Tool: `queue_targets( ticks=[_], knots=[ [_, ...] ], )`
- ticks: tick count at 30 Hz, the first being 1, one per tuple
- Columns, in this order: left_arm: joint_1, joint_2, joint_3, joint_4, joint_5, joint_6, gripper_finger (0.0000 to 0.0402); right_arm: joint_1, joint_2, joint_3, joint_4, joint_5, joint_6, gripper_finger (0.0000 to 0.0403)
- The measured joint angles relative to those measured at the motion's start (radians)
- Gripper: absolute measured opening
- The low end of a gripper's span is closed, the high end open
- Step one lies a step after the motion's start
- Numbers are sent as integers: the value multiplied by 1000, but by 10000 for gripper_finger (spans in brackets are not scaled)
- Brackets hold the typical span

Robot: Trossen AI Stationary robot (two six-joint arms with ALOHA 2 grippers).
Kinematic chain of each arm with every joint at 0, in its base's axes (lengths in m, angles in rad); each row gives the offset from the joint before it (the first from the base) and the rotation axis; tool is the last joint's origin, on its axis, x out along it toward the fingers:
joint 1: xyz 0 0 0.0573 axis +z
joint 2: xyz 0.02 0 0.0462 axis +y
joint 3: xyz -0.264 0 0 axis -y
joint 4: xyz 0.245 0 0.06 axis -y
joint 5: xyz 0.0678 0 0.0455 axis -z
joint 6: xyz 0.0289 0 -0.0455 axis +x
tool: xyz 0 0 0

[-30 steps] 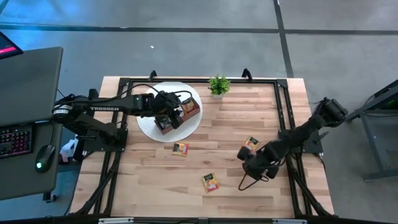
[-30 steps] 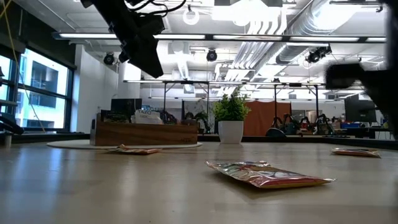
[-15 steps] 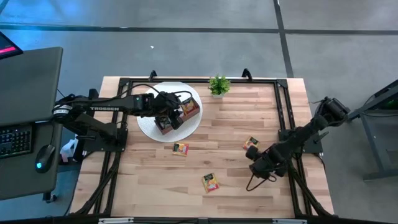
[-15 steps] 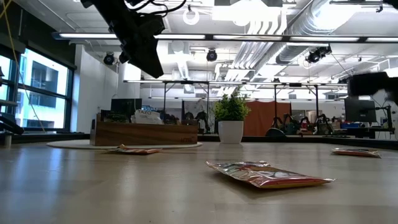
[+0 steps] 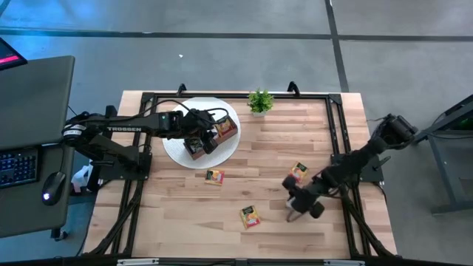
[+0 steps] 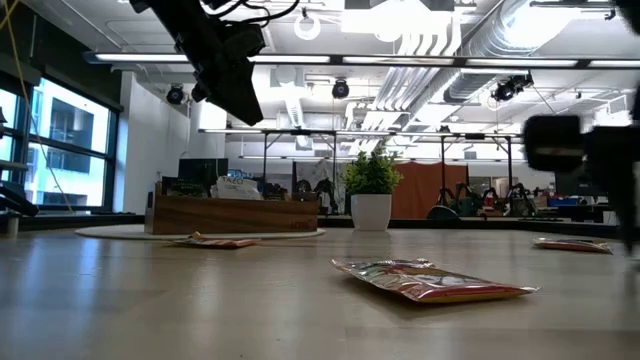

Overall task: Pick & Place Tea
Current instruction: Put the white tea bag into the middle section of the wooden organizer

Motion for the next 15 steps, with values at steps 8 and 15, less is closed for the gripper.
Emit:
queue_targets(
  ticks=[8, 15],
  knots=[
    [0, 0, 0, 0, 1, 3, 128, -172, 6, -7, 113, 264, 449, 109],
    [0, 0, 0, 0, 28, 3, 128, -295, -8, -3, 395, 226, 516, 108]
  ],
)
